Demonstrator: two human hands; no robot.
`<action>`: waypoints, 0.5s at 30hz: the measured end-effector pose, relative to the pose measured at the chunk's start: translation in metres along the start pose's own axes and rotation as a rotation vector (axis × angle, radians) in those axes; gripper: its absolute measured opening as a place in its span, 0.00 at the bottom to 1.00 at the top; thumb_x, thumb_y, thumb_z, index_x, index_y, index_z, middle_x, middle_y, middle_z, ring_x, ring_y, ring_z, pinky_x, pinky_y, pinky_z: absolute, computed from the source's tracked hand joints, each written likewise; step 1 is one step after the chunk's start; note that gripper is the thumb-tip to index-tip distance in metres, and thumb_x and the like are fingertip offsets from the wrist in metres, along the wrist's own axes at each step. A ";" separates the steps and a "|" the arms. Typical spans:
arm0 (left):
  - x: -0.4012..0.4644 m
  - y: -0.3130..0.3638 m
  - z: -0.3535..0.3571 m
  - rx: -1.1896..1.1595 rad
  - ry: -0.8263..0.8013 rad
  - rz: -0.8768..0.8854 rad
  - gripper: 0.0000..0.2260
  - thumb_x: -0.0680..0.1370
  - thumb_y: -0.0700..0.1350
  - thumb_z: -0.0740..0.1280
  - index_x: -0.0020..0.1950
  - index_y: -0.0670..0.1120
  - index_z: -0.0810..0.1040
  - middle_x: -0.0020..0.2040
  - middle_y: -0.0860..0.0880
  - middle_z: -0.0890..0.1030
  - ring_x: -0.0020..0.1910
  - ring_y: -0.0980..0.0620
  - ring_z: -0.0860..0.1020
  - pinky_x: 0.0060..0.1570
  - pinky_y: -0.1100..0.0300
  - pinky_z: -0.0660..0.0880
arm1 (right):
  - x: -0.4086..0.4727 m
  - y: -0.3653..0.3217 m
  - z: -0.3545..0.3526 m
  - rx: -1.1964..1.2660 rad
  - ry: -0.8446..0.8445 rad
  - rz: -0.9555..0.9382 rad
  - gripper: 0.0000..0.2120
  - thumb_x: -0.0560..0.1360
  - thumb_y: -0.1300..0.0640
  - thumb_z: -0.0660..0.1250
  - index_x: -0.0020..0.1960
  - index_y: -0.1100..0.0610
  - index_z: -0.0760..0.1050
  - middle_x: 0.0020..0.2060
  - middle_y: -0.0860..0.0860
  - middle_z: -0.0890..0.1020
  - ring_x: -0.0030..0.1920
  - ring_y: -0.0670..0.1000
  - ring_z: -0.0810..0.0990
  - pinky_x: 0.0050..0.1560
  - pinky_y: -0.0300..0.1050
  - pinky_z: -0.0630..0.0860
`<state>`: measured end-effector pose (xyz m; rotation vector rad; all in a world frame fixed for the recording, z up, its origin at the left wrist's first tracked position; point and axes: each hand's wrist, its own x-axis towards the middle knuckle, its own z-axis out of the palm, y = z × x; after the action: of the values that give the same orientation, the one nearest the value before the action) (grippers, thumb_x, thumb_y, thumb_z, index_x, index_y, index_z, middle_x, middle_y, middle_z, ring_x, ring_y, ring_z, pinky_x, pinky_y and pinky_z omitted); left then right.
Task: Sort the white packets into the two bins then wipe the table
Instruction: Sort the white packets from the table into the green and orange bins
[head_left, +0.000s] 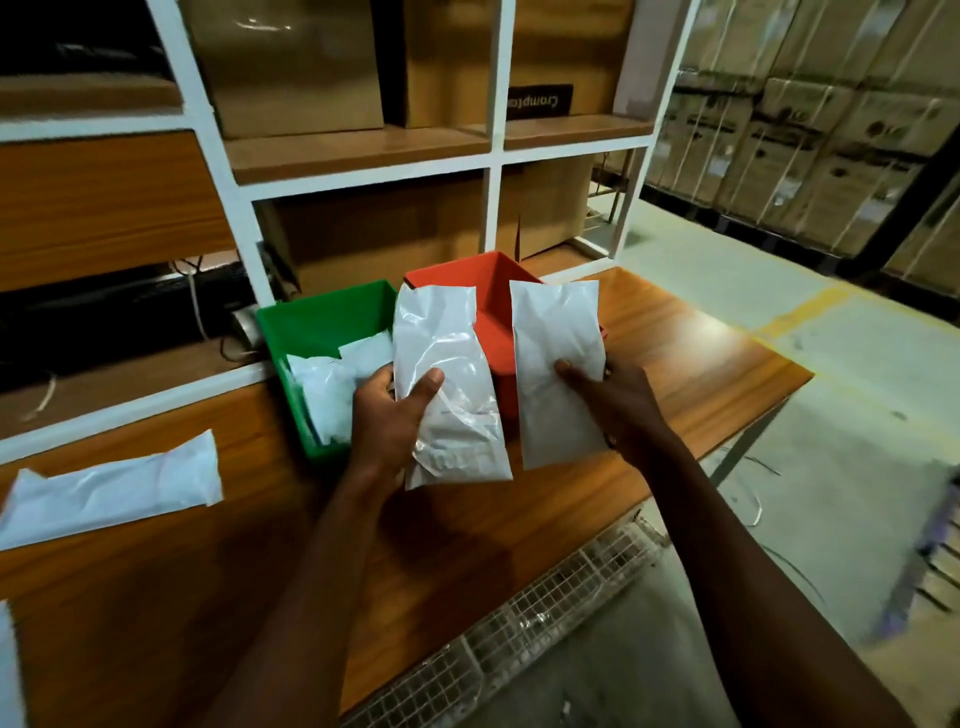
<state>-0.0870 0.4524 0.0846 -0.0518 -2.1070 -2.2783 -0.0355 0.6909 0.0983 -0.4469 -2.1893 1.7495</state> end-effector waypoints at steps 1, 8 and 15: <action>0.007 0.000 0.011 0.009 0.025 -0.001 0.11 0.75 0.45 0.74 0.55 0.41 0.82 0.48 0.48 0.86 0.42 0.54 0.84 0.40 0.60 0.81 | 0.014 -0.001 -0.008 -0.003 -0.012 0.003 0.24 0.74 0.46 0.75 0.66 0.54 0.78 0.55 0.47 0.84 0.52 0.48 0.84 0.47 0.45 0.82; 0.066 -0.001 0.065 0.086 0.179 -0.035 0.12 0.75 0.46 0.73 0.55 0.43 0.81 0.48 0.50 0.85 0.42 0.57 0.83 0.40 0.61 0.81 | 0.112 -0.013 -0.028 -0.073 -0.088 0.025 0.22 0.74 0.47 0.75 0.63 0.58 0.78 0.52 0.50 0.84 0.49 0.51 0.84 0.48 0.50 0.83; 0.155 -0.009 0.107 0.209 0.208 -0.069 0.13 0.75 0.48 0.73 0.57 0.46 0.80 0.53 0.49 0.85 0.48 0.49 0.83 0.51 0.48 0.81 | 0.209 -0.025 -0.008 -0.127 -0.192 0.075 0.15 0.73 0.50 0.76 0.56 0.54 0.77 0.46 0.46 0.83 0.45 0.48 0.84 0.41 0.43 0.81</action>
<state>-0.2424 0.5593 0.0917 0.2564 -2.2499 -1.9833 -0.2224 0.7812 0.1332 -0.4107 -2.4571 1.7643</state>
